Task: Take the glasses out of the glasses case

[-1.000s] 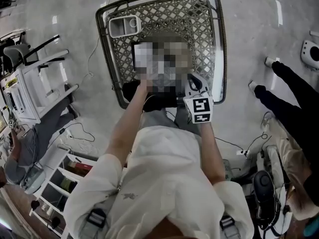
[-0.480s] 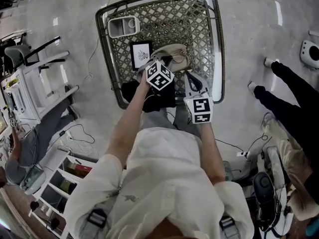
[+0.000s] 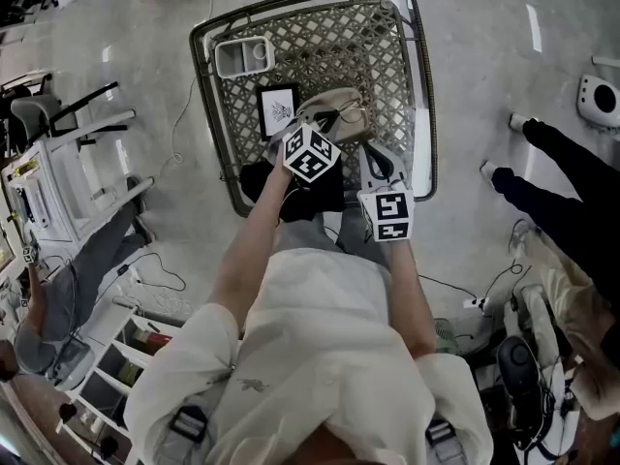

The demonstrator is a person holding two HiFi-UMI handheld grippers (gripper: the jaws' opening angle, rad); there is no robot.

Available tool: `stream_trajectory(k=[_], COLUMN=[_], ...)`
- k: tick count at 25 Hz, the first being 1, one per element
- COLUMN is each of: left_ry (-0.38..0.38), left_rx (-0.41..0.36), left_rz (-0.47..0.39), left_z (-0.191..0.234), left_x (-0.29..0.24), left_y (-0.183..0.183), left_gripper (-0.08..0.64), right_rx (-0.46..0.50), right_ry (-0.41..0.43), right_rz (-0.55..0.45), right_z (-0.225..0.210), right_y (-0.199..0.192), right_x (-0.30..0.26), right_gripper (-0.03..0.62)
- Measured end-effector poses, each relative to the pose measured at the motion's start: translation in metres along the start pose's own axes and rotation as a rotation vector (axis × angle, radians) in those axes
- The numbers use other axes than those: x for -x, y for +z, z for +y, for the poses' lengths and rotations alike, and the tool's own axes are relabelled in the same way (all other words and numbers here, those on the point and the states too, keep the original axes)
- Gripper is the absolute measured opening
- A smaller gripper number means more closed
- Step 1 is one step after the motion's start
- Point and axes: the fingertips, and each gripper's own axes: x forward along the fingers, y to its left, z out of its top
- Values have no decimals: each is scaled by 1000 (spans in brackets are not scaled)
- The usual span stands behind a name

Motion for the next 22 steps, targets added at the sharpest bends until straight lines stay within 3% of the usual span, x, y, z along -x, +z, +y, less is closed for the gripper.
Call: stream_trajectory(k=[22], left_ry=[94], left_rx=[42], left_rz=[-275], left_z=[6], left_x=[127], left_y=[41], left_gripper=[29], right_rx=[122], right_ry=[-67], right_rz=[-102], right_z=[29], right_y=[52], right_x=[39], right_gripper=[6])
